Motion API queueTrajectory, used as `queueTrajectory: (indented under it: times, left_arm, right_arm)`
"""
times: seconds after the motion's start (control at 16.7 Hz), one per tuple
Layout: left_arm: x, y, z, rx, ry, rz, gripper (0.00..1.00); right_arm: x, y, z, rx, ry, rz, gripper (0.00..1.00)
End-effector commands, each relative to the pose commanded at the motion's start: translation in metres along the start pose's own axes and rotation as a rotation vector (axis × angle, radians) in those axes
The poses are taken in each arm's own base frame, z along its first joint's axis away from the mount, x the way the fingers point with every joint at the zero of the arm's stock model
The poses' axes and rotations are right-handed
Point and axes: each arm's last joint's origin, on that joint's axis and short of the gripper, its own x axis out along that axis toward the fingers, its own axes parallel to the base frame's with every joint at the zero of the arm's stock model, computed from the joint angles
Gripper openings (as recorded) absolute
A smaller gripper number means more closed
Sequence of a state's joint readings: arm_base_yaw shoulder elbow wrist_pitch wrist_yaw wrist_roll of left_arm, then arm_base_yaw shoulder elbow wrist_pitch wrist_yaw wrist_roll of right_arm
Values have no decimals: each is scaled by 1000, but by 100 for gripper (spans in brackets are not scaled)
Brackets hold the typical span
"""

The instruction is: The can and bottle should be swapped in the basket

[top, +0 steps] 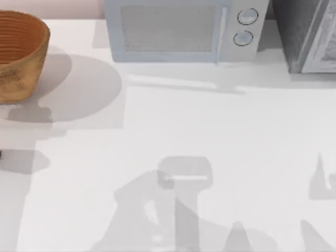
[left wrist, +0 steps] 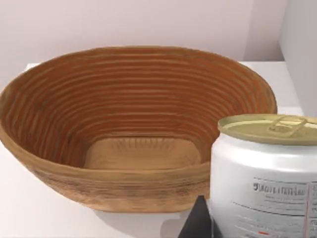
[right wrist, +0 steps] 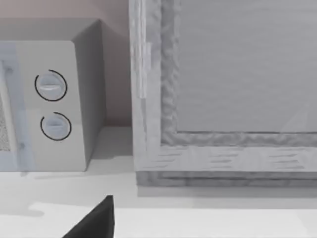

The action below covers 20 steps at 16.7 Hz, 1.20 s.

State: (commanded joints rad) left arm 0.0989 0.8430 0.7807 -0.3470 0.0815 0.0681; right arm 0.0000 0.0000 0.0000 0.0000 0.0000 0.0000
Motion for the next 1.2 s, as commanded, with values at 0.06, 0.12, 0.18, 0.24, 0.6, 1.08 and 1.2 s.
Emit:
queueTrajectory:
  times: [0.06, 0.12, 0.18, 0.24, 0.6, 1.08, 1.2]
  left_arm:
    - [-12, -4, -18, 5, -56, 1, 0]
    - [-21, -8, -37, 9, -109, 0, 0]
    - [-27, -11, -56, 10, -159, 0, 0]
    - [-31, -14, -74, 10, -205, -2, 0]
    - [-24, -21, -151, -15, -384, -6, 0]
    - [-19, -21, -163, -22, -401, -3, 0]
    - [-19, -21, -163, -22, -401, -3, 0]
  right_arm:
    - [0, 0, 0, 0, 0, 0, 100]
    - [0, 0, 0, 0, 0, 0, 100]
    - [0, 0, 0, 0, 0, 0, 100]
    - [0, 0, 0, 0, 0, 0, 100]
    - [0, 0, 0, 0, 0, 0, 100]
    - [0, 0, 0, 0, 0, 0, 100]
    - [0, 0, 0, 0, 0, 0, 100]
